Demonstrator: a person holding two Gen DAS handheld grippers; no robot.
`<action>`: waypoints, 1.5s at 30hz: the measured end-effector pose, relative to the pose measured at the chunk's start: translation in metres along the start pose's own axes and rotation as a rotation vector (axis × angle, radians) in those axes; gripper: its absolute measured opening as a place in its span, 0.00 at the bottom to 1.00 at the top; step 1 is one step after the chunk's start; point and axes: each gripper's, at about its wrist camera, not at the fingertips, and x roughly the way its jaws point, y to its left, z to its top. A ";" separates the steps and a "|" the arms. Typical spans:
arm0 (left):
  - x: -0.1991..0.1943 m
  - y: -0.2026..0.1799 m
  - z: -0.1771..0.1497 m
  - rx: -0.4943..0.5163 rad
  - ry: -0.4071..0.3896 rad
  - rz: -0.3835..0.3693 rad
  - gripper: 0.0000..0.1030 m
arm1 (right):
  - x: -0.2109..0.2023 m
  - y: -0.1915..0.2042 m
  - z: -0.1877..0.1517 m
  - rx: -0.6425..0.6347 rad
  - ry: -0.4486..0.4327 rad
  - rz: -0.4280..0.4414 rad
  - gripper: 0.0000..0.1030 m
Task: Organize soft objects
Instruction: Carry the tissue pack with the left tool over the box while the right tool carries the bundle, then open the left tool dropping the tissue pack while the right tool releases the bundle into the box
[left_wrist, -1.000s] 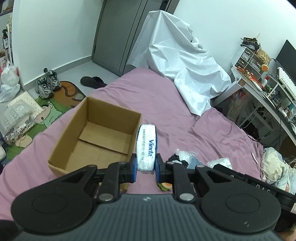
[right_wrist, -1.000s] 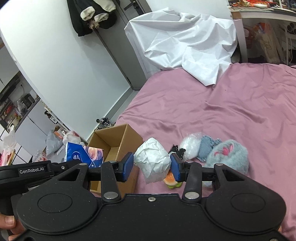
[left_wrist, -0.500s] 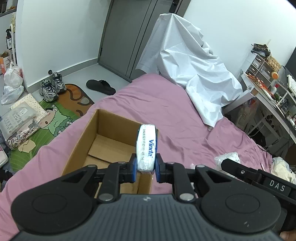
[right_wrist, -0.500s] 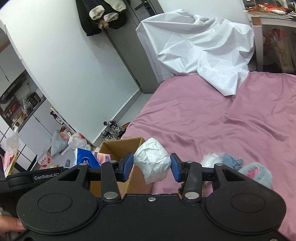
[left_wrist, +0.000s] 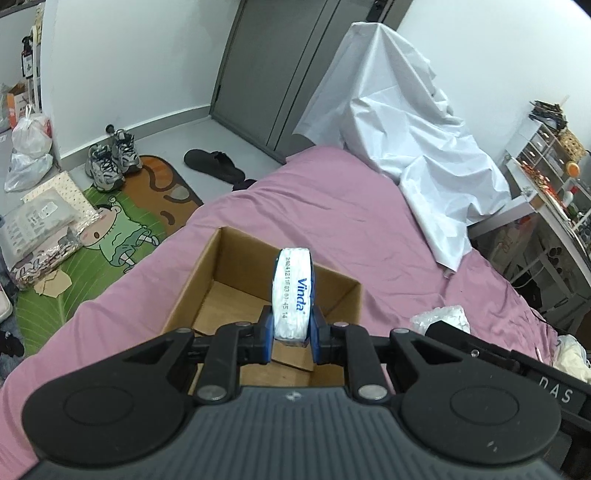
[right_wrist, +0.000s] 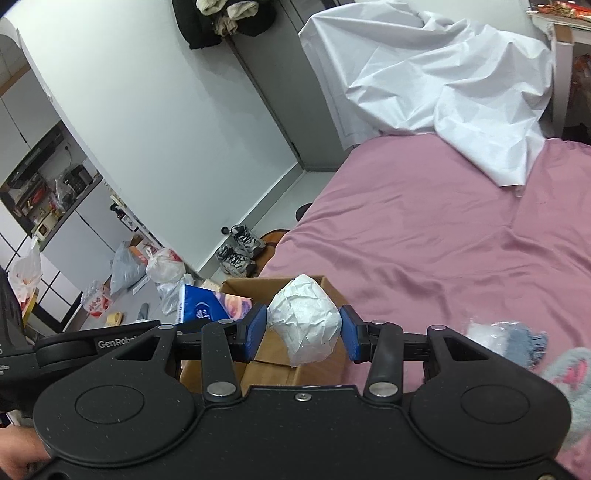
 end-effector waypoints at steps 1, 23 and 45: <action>0.004 0.003 0.001 -0.003 0.005 0.002 0.17 | 0.004 0.001 0.000 0.000 0.003 0.001 0.42; 0.033 0.034 0.010 -0.043 0.033 0.055 0.54 | 0.051 0.010 -0.006 -0.011 0.012 -0.014 0.42; 0.002 0.041 -0.001 -0.063 0.064 0.103 0.89 | 0.024 0.014 -0.003 0.019 -0.060 -0.053 0.79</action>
